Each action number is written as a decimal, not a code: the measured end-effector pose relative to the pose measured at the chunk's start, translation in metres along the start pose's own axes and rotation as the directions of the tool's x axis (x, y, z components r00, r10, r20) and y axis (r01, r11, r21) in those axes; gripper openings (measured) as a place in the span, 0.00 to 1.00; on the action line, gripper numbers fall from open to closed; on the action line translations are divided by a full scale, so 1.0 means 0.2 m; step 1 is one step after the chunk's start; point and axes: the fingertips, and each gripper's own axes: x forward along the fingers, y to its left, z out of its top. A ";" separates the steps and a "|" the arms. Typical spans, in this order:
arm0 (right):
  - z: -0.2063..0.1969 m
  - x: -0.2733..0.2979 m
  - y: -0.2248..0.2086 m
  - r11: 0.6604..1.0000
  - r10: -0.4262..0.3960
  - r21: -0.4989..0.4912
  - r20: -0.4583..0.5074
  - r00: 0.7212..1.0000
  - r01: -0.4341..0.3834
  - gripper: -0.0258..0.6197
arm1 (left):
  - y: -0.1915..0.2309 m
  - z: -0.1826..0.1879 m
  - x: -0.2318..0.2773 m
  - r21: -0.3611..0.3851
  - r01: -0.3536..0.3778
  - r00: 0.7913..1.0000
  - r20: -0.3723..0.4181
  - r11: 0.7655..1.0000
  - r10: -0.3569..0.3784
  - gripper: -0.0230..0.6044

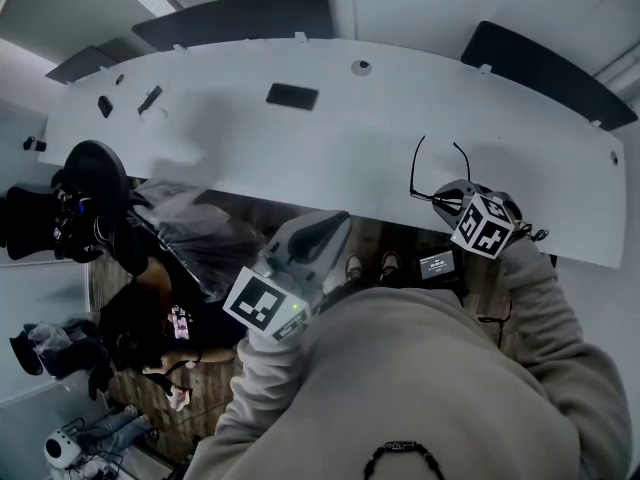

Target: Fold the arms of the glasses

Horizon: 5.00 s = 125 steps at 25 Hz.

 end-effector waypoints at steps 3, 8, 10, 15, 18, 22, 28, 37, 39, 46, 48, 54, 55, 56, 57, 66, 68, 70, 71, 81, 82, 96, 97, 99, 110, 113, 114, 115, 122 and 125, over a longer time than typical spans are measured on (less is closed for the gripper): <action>0.04 -0.11 0.04 0.995 0.022 0.094 0.087 0.996 -0.030 0.13 | -0.02 0.02 0.06 0.018 0.037 0.999 -0.001 0.999 -0.037 0.05; 0.05 -0.25 0.06 0.970 0.005 0.235 0.202 0.979 -0.053 0.13 | -0.05 0.07 0.15 0.050 0.095 0.995 0.003 0.994 -0.096 0.05; 0.03 -0.29 0.07 0.964 -0.011 0.262 0.223 0.975 -0.049 0.13 | -0.07 0.08 0.19 0.063 0.124 0.992 0.003 0.990 -0.124 0.04; 0.08 -0.44 0.11 0.937 -0.036 0.340 0.331 0.943 -0.083 0.13 | -0.13 0.11 0.27 0.093 0.191 0.981 0.002 0.977 -0.192 0.05; 0.13 -0.55 0.13 0.923 -0.055 0.371 0.396 0.917 -0.105 0.13 | -0.15 0.13 0.32 0.111 0.227 0.974 -0.002 0.968 -0.228 0.05; 0.18 -0.67 0.16 0.910 -0.080 0.395 0.460 0.884 -0.123 0.13 | -0.18 0.16 0.37 0.136 0.266 0.964 -0.006 0.954 -0.267 0.05; 0.25 -0.80 0.22 0.893 -0.097 0.420 0.530 0.842 -0.161 0.13 | -0.22 0.20 0.44 0.165 0.316 0.948 -0.015 0.934 -0.318 0.05; 0.32 -0.90 0.26 0.878 -0.116 0.437 0.589 0.800 -0.195 0.13 | -0.26 0.26 0.53 0.190 0.377 0.924 -0.015 0.907 -0.381 0.05; 0.34 -0.93 0.26 0.873 -0.120 0.442 0.606 0.787 -0.207 0.13 | -0.27 0.26 0.55 0.190 0.389 0.919 -0.012 0.901 -0.395 0.05; 0.39 -1.07 0.30 0.843 -0.129 0.456 0.685 0.717 -0.285 0.13 | -0.33 0.31 0.62 0.203 0.430 0.898 0.003 0.880 -0.439 0.05; 0.41 -1.09 0.31 0.829 -0.132 0.460 0.713 0.689 -0.317 0.13 | -0.33 0.32 0.64 0.208 0.430 0.897 0.011 0.879 -0.442 0.05; 0.49 -1.16 0.33 0.799 -0.117 0.437 0.787 0.606 -0.412 0.13 | -0.37 0.31 0.66 0.239 0.462 0.879 0.009 0.854 -0.478 0.23; 0.50 -1.18 0.33 0.793 -0.118 0.435 0.797 0.592 -0.426 0.13 | -0.40 0.32 0.67 0.244 0.471 0.873 0.007 0.847 -0.488 0.25; 0.50 -1.20 0.33 0.788 -0.120 0.432 0.806 0.579 -0.439 0.13 | -0.42 0.32 0.68 0.257 0.481 0.867 0.003 0.838 -0.499 0.28; 0.50 -1.22 0.32 0.783 -0.120 0.429 0.815 0.567 -0.451 0.13 | -0.44 0.32 0.68 0.278 0.490 0.861 -0.004 0.826 -0.509 0.30; 0.56 -1.29 0.37 0.740 -0.068 0.365 0.876 0.478 -0.565 0.13 | -0.54 0.23 0.72 0.522 0.489 0.862 -0.165 0.698 -0.480 0.32; 0.56 -1.29 0.37 0.732 -0.064 0.360 0.882 0.467 -0.579 0.13 | -0.56 0.24 0.73 0.551 0.479 0.868 -0.181 0.683 -0.462 0.32; 0.56 -1.31 0.37 0.722 -0.066 0.354 0.891 0.450 -0.595 0.13 | -0.61 0.26 0.73 0.581 0.471 0.868 -0.173 0.663 -0.465 0.32; 0.56 -1.32 0.37 0.717 -0.068 0.350 0.896 0.439 -0.602 0.13 | -0.63 0.27 0.73 0.592 0.468 0.865 -0.156 0.656 -0.477 0.32; 0.57 -1.39 0.41 0.694 -0.064 0.321 0.919 0.389 -0.644 0.13 | -0.68 0.30 0.72 0.613 0.459 0.866 -0.149 0.643 -0.477 0.18; 0.57 -1.39 0.41 0.693 -0.063 0.318 0.921 0.385 -0.647 0.13 | -0.68 0.30 0.71 0.615 0.458 0.868 -0.153 0.642 -0.473 0.17; 0.59 -1.42 0.42 0.689 -0.043 0.294 0.929 0.368 -0.663 0.13 | -0.68 0.31 0.68 0.606 0.456 0.871 -0.150 0.652 -0.469 0.07; 0.59 -1.42 0.43 0.690 -0.044 0.294 0.929 0.367 -0.662 0.13 | -0.68 0.31 0.67 0.603 0.462 0.868 -0.154 0.651 -0.473 0.07; 0.60 -1.44 0.42 0.693 -0.046 0.294 0.929 0.367 -0.658 0.13 | -0.68 0.31 0.67 0.596 0.469 0.864 -0.157 0.652 -0.479 0.06; 0.64 -1.47 0.40 0.730 -0.041 0.284 0.926 0.374 -0.622 0.13 | -0.67 0.34 0.63 0.515 0.510 0.842 -0.134 0.689 -0.523 0.06; 0.64 -1.49 0.38 0.733 -0.041 0.284 0.925 0.377 -0.618 0.13 | -0.67 0.36 0.64 0.498 0.513 0.839 -0.119 0.699 -0.531 0.06; 0.64 -1.49 0.38 0.735 -0.041 0.284 0.925 0.378 -0.616 0.13 | -0.67 0.36 0.64 0.493 0.512 0.840 -0.116 0.703 -0.531 0.06; 0.64 -1.49 0.37 0.736 -0.041 0.285 0.924 0.380 -0.614 0.13 | -0.66 0.37 0.63 0.488 0.512 0.840 -0.114 0.707 -0.530 0.06; 0.62 -1.53 0.32 0.742 -0.042 0.283 0.924 0.379 -0.608 0.13 | -0.65 0.40 0.67 0.452 0.513 0.842 -0.098 0.730 -0.531 0.06; 0.62 -1.52 0.32 0.745 -0.046 0.284 0.925 0.378 -0.604 0.13 | -0.66 0.40 0.67 0.432 0.519 0.838 -0.087 0.737 -0.539 0.06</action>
